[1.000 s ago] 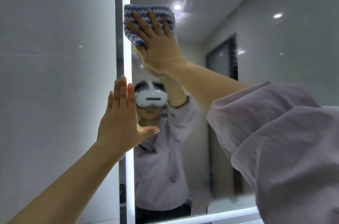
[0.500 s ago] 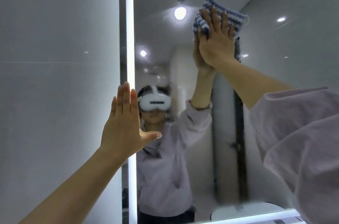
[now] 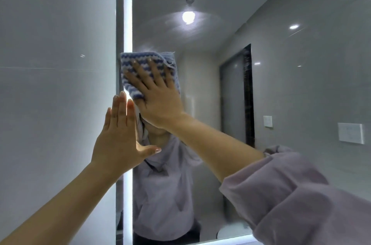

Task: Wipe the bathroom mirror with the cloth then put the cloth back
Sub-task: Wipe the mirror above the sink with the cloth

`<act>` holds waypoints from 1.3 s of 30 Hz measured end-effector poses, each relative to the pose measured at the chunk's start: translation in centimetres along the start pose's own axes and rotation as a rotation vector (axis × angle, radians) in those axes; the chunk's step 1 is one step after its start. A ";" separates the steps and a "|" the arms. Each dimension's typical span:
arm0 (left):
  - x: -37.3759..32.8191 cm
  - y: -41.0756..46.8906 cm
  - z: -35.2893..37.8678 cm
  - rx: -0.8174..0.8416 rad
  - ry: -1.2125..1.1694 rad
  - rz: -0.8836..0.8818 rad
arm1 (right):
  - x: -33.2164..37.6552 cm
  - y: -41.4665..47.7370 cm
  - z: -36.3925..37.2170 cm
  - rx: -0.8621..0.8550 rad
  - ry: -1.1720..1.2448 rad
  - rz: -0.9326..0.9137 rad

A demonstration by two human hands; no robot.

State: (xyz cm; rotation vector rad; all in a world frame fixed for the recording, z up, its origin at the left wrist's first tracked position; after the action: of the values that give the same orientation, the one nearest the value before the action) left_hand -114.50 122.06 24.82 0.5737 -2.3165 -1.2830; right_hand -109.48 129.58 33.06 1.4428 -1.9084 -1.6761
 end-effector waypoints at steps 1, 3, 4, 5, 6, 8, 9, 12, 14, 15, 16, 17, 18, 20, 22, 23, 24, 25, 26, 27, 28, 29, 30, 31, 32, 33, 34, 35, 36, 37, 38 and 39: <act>-0.1 0.0 -0.1 -0.004 0.015 0.003 | -0.1 -0.2 -0.1 -0.005 0.013 -0.010; 0.0 0.0 -0.1 -0.002 0.026 0.002 | -1.2 -0.4 -0.4 -0.010 0.010 -0.033; 0.0 0.0 -0.1 0.010 0.018 -0.001 | -2.1 -0.7 -0.6 -0.003 -0.007 -0.037; 0.1 -0.1 0.0 0.022 0.010 -0.005 | -3.3 -1.2 -0.7 0.003 -0.026 -0.029; 0.1 -0.1 0.0 0.028 0.004 -0.011 | -4.7 -1.9 -0.8 0.001 -0.037 -0.009; 0.1 -0.1 0.1 0.037 -0.004 -0.018 | -7.9 -3.6 -0.9 -0.023 -0.014 0.056; 0.1 -0.1 0.1 0.041 -0.008 -0.019 | -9.8 -4.5 -1.0 -0.031 0.004 0.100; 0.1 -0.2 0.1 0.042 -0.013 -0.022 | -15.8 -7.2 -1.0 -0.012 0.013 0.276; 0.1 -0.2 0.1 0.040 -0.021 -0.022 | -19.6 -9.4 -1.0 -0.003 0.039 0.411; 0.1 -0.1 0.1 0.040 -0.026 -0.021 | -21.1 -10.4 -1.1 -0.007 0.071 0.486; 0.1 -0.2 0.1 0.043 -0.027 -0.020 | -22.3 -11.3 -1.2 -0.019 0.103 0.558; 0.1 -0.2 0.1 0.044 -0.024 -0.020 | -22.9 -11.8 -1.1 -0.039 0.123 0.619; 0.2 -0.1 0.1 0.043 -0.025 -0.021 | -23.1 -12.1 -1.0 -0.065 0.133 0.668; 0.3 -0.1 0.2 0.043 -0.039 -0.022 | -22.2 -11.9 -0.7 -0.112 0.163 0.753; 0.3 -0.1 0.3 0.046 -0.036 -0.025 | -20.5 -11.5 -0.3 -0.136 0.183 0.807; 0.2 -0.1 0.3 0.044 -0.036 -0.025 | -19.5 -11.3 -0.2 -0.137 0.183 0.806; 0.2 -0.1 0.4 0.043 -0.040 -0.023 | -18.6 -11.1 0.0 -0.131 0.179 0.788; 0.2 -0.1 0.4 0.044 -0.043 -0.021 | -17.5 -10.9 0.1 -0.122 0.171 0.758; 0.2 -0.1 0.4 0.047 -0.045 -0.019 | -16.4 -10.8 0.3 -0.115 0.161 0.719; 0.2 -0.1 0.4 0.048 -0.045 -0.018 | -15.2 -10.6 0.4 -0.110 0.155 0.675; 0.2 -0.1 0.4 0.048 -0.045 -0.018 | -14.1 -10.3 0.4 -0.102 0.158 0.630; 0.2 0.0 0.4 0.046 -0.046 -0.018 | -13.0 -10.1 0.4 -0.091 0.169 0.586; 0.2 0.0 0.4 0.044 -0.050 -0.018 | -11.9 -9.9 0.5 -0.080 0.180 0.541; 0.2 0.0 0.4 0.043 -0.054 -0.016 | -10.7 -9.8 0.6 -0.065 0.180 0.486; 0.2 0.0 0.3 0.045 -0.053 -0.015 | -9.5 -10.0 0.9 -0.045 0.161 0.419; 0.1 -0.1 0.3 0.045 -0.050 -0.014 | -8.1 -10.4 1.3 -0.023 0.137 0.346; 0.1 -0.1 0.3 0.038 -0.047 -0.012 | -7.0 -11.1 1.7 -0.008 0.122 0.278; 0.1 -0.2 0.2 0.028 -0.047 -0.009 | -6.0 -11.8 2.1 0.002 0.116 0.219; 0.1 -0.2 0.1 0.023 -0.048 -0.006 | -5.5 -12.5 2.4 0.008 0.113 0.168; 0.0 -0.3 0.0 0.026 -0.046 -0.003 | -5.4 -13.0 2.5 0.012 0.111 0.127; 0.0 -0.3 0.0 0.031 -0.045 -0.002 | -5.7 -13.3 2.5 0.015 0.105 0.089; 0.0 -0.3 0.0 0.034 -0.044 -0.004 | -6.2 -13.4 2.5 0.020 0.093 0.054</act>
State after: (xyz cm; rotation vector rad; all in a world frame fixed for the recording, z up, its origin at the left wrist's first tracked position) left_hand -114.45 121.91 24.60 0.5674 -2.3783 -1.2730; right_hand -101.29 137.67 23.46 1.4373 -1.9023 -1.5424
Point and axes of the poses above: each hand's wrist, its own y-axis towards the middle knuckle, its own z-axis out of the palm, x = y × z, the point moved 5 cm from there along y, towards the middle knuckle, and after that the axes turned 4 degrees about x, right-handed, at the moved point
